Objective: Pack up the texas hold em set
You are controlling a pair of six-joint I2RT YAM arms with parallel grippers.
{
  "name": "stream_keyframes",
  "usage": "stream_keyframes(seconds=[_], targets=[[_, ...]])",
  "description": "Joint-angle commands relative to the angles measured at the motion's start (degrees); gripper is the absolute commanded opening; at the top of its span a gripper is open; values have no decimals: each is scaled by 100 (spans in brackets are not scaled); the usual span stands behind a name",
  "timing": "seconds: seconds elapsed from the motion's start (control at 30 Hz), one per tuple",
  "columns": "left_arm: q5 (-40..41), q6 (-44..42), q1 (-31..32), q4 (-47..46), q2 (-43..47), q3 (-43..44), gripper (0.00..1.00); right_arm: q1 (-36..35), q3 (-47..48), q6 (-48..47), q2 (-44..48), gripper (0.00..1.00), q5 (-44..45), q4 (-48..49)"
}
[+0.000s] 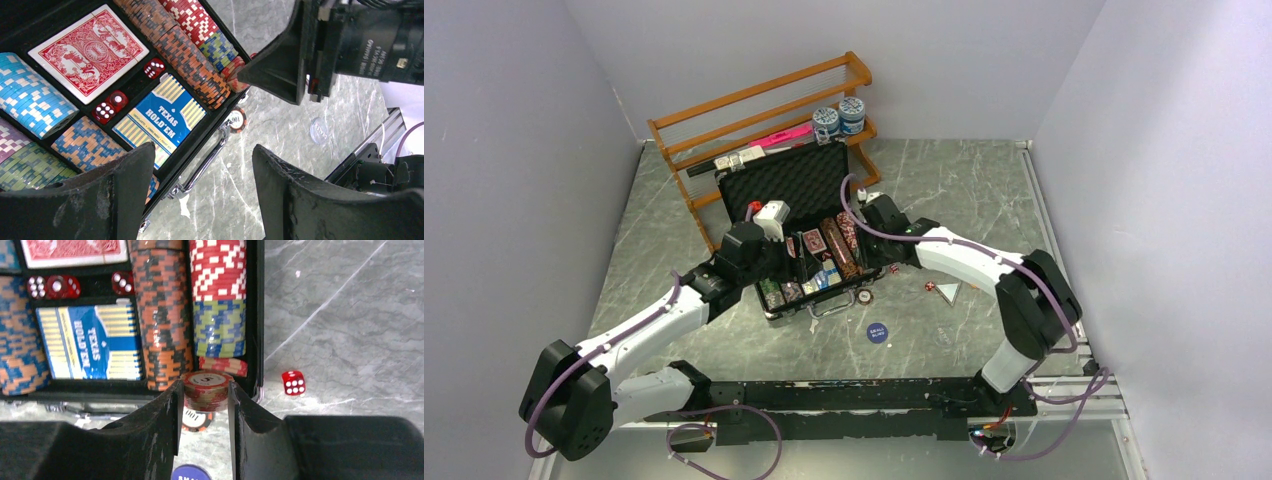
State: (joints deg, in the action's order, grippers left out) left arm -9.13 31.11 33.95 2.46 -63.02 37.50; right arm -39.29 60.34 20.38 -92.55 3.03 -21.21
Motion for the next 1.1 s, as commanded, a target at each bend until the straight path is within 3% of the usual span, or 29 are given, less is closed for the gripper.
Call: stream_keyframes(seconds=[0.0, 0.2, 0.3, 0.4, 0.53, 0.73, 0.93, 1.07], targets=[[7, 2, 21, -104, 63, -28, 76, -74, 557, 330, -544, 35, 443, -732], [24, 9, 23, -79, 104, -38, 76, -13, 1167, 497, -637, 48, 551, -1163], [27, 14, 23, -79, 132, -49, 76, -17, 1167, 406, -557, 61, 194, -1159], [25, 18, 23, -96, 97, -42, 76, -17, 1137, 276, -555, 65, -87, -1217], [-17, 26, 23, -157, 33, -32, 76, -17, 1086, 193, -665, 64, -42, -1282], [-84, 40, 23, -202, -32, -23, 76, -18, 1086, 245, -724, 53, 460, -1005], [-109, 65, 23, -202, -38, -30, 76, -15, 1129, 233, -693, 59, 547, -798], [-99, 85, 23, -202, -3, -64, 76, -13, 1086, 217, -738, 58, 532, -715]])
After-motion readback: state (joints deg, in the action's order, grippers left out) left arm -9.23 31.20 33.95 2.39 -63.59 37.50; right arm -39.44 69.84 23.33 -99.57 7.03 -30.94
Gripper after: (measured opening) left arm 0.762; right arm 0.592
